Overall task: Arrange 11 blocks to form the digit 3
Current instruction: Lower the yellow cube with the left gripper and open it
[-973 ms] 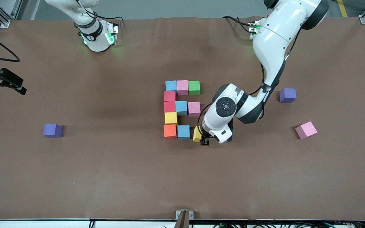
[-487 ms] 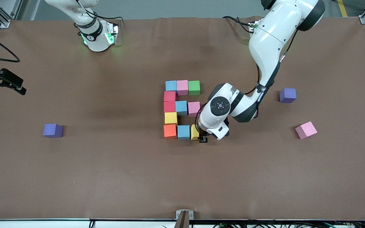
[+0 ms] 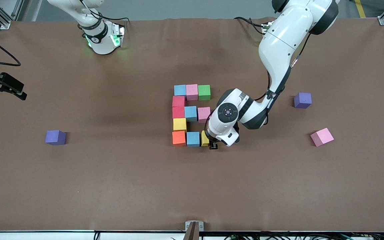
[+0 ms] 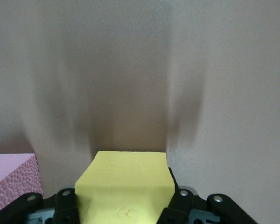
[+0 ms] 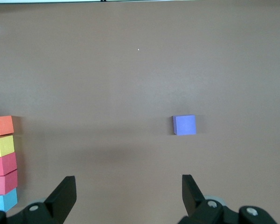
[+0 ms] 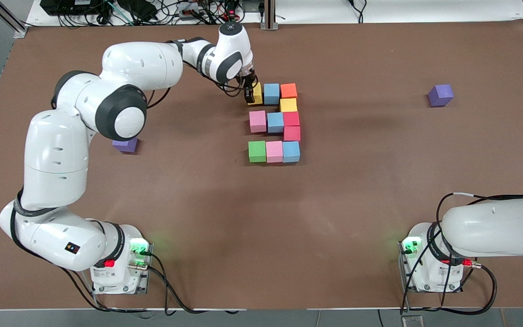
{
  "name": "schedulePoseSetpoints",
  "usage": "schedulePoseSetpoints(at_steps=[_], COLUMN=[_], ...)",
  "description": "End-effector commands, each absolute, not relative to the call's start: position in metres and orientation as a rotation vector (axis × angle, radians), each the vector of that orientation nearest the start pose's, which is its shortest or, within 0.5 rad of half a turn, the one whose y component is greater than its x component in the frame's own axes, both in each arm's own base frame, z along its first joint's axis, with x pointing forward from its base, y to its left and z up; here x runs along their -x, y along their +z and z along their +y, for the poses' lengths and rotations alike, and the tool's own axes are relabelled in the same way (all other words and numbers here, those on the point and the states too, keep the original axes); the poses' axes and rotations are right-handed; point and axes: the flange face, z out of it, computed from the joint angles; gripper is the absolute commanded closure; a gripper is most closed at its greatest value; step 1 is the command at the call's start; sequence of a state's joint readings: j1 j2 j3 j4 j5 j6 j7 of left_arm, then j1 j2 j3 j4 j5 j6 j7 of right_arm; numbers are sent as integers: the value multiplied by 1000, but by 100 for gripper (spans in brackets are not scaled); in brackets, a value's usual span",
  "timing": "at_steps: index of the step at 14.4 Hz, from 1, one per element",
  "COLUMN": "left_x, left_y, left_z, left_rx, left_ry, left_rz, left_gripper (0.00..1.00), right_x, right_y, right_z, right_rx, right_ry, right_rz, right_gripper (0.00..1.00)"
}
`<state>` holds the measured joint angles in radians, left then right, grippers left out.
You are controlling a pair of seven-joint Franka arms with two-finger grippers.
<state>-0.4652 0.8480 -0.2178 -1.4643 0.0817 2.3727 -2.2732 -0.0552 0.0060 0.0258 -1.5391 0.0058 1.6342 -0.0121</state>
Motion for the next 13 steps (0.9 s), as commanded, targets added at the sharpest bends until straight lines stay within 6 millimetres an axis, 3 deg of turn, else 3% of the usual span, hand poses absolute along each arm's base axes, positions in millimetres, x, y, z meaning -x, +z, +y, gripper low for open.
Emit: schedulePoseSetpoints(at_steps=[1,2,13], left_x=[-586,-580,-579], left_y=[190,187,171], left_z=[-437,-445,-454], left_rx=[-2108,-2124,-2141], left_ry=[-89,-77,-30], left_rz=[2208,2199,2197], left_gripper=[90,90,88], right_x=[-560,-560,-562], right_y=[643,643,638], right_z=[-18,-18,-18], right_rx=[3152,3152,3163], right_ry=[-147,-147,-135], right_rz=[31,31,23], right_gripper=[0,0,0])
